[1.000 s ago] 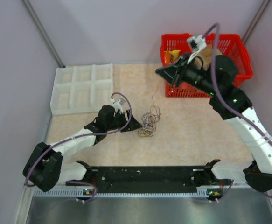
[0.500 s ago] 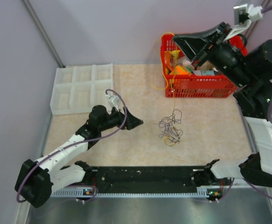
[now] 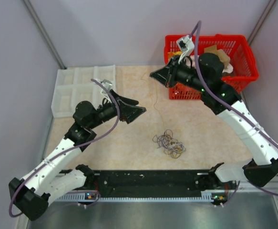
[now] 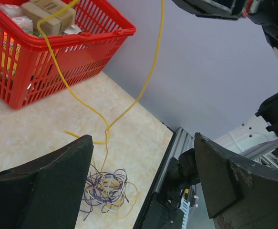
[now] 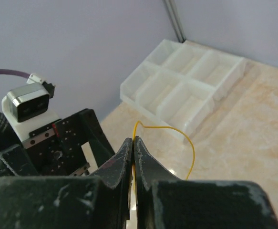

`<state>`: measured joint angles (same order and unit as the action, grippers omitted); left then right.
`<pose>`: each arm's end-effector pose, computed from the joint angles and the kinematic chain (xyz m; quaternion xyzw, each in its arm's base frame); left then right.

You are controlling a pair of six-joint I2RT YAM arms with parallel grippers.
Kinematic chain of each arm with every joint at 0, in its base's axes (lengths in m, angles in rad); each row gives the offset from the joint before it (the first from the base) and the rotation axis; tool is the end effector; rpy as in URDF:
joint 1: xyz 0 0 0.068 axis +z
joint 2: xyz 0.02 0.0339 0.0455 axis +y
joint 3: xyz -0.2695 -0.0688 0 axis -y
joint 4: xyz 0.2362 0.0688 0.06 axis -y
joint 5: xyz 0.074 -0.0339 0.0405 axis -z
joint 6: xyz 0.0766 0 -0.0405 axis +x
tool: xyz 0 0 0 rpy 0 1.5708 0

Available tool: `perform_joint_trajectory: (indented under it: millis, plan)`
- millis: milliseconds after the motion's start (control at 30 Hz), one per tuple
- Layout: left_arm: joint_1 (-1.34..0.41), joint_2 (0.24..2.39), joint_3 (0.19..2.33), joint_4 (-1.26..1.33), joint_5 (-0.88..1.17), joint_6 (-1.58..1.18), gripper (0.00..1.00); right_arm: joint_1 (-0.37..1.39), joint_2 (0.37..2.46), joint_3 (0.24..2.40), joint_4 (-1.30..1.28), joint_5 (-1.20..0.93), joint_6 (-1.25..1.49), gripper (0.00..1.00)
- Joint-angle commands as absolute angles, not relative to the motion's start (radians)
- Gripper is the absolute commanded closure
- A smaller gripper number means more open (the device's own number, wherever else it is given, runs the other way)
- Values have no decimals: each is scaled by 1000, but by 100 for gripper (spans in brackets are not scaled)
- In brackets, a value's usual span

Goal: Untangle the cables

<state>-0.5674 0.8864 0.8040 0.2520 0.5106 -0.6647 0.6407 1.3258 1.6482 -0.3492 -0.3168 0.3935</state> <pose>0.1728 -0.1545 0.3864 0.1625 0.6324 -0.5603 0.5096 0.2314 0.2023 0.5028 -0.1964 0.6886 0.4388 0.5429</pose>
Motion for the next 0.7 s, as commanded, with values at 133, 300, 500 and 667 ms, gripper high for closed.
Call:
perform_joint_trajectory:
  millis: [133,300,500,667]
  plan:
    - [-702,994,831,371,275,-497,19,653,1216,1526,-130,-411,581,100]
    - [-767,1055,893,338,177,-414,26,655,1198,1506,-130,-422,609,100]
    - [-788,1112,946,341,224,-416,50,658,1200,1490,-129,-419,618,100]
    - [-796,1134,965,345,253,-414,68,667,1204,1476,-130,-405,617,100]
